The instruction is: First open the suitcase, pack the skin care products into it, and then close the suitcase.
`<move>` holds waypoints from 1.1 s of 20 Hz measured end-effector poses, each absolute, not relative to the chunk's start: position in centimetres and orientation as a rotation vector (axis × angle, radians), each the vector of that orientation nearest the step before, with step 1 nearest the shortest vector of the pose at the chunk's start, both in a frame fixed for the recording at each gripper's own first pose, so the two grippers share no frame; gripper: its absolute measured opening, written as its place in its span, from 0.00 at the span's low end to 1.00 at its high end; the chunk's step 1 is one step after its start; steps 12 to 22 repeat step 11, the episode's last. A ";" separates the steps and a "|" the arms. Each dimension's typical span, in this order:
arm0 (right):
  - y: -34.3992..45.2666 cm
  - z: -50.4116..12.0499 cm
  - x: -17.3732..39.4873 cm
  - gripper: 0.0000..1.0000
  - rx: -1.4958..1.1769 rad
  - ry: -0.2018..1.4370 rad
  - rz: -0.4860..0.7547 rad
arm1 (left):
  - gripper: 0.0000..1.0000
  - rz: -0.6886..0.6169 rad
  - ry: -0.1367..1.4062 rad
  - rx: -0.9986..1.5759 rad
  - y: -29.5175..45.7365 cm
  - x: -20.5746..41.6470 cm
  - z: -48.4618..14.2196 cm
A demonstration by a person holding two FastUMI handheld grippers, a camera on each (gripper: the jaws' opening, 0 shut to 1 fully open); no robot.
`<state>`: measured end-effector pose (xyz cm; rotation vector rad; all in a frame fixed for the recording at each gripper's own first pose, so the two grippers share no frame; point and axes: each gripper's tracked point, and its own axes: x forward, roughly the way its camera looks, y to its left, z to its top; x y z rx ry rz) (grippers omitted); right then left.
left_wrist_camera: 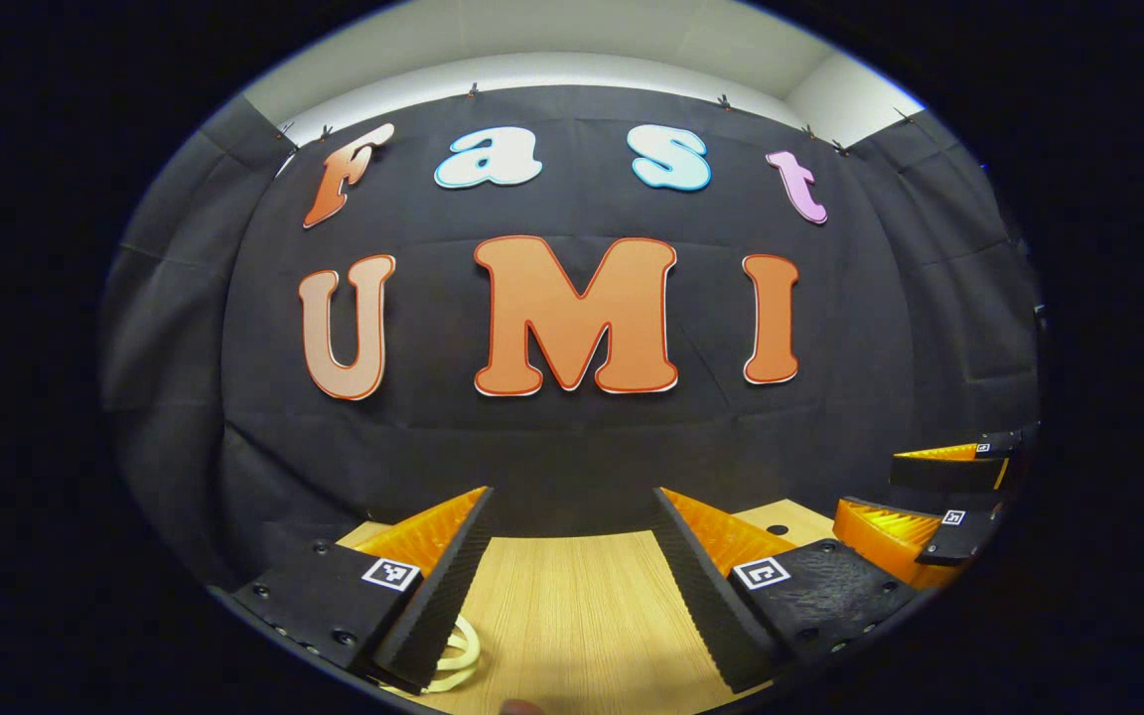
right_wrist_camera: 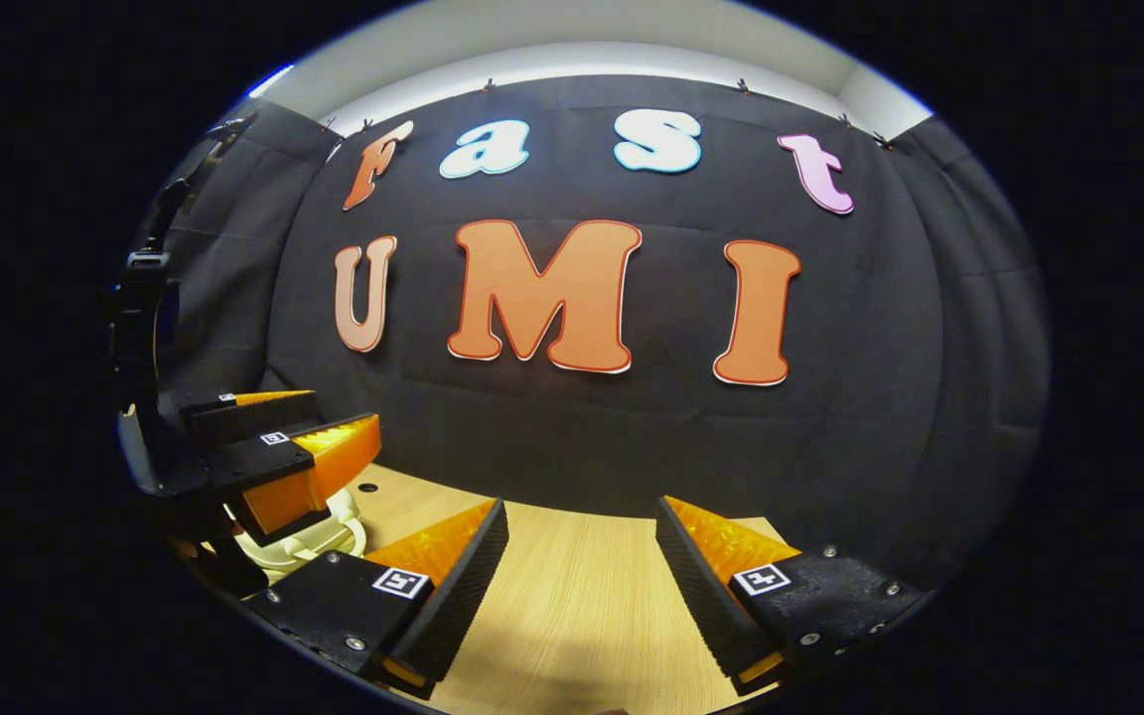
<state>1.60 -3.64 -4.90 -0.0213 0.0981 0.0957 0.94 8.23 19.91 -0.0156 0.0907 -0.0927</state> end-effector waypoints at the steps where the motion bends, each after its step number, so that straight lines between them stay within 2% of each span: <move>1: -3.6 -4.9 1.7 0.96 -0.018 0.094 0.102 | 0.99 -0.092 0.101 -0.021 8.1 0.8 19.7; 9: -2.9 -5.4 2.4 0.96 -0.015 0.080 0.143 | 0.99 -0.057 0.094 -0.002 8.4 0.0 19.7; 22: -3.1 -5.7 2.6 0.96 -0.006 0.086 0.141 | 0.99 -0.065 0.107 -0.015 8.0 -0.3 19.1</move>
